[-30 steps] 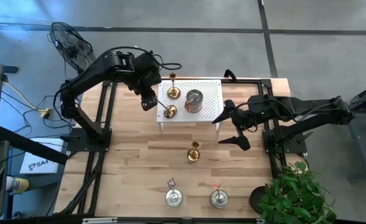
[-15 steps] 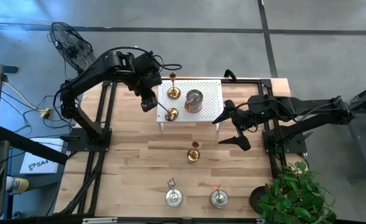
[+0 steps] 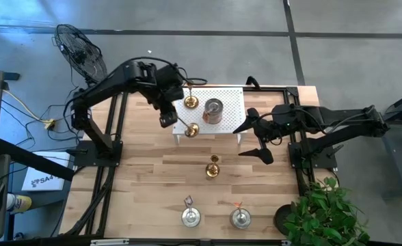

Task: Pick & Place candle stick holders
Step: Put the bottom gold candle holder on the shelf aligned with the other gold candle holder

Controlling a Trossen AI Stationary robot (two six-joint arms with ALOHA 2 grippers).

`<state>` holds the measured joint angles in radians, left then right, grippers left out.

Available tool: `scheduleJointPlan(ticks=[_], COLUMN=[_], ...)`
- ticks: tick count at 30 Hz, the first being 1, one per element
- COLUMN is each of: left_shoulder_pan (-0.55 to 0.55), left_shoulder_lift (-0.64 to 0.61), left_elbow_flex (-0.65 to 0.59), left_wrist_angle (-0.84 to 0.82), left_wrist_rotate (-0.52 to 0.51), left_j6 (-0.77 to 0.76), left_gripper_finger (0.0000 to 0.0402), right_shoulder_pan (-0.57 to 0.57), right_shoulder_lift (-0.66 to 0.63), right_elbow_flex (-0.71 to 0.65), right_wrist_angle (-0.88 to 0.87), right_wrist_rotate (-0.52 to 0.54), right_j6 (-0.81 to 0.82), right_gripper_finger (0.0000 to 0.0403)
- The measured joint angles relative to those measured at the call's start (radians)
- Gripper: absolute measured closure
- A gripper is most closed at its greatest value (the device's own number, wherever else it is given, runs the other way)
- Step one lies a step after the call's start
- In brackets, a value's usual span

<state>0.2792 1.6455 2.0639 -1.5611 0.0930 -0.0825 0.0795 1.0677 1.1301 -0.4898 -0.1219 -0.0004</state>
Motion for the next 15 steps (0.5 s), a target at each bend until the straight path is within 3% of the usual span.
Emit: scheduleJointPlan(ticks=[9, 15], left_shoulder_pan=[-0.018, -0.018], left_shoulder_lift=[-0.01, -0.041], left_elbow_flex=[0.006, 0.05], left_wrist_angle=[-0.015, -0.012], left_wrist_rotate=[-0.02, -0.052], left_j6=[-0.015, -0.018], left_gripper_finger=[0.0266, 0.0266], right_shoulder_pan=[0.0, 0.0], right_shoulder_lift=[0.001, 0.038], right_elbow_flex=[0.0, 0.0], right_wrist_angle=[-0.021, 0.124], right_wrist_rotate=[-0.011, -0.001], right_j6=[-0.001, -0.024], right_gripper_finger=[0.0018, 0.0018])
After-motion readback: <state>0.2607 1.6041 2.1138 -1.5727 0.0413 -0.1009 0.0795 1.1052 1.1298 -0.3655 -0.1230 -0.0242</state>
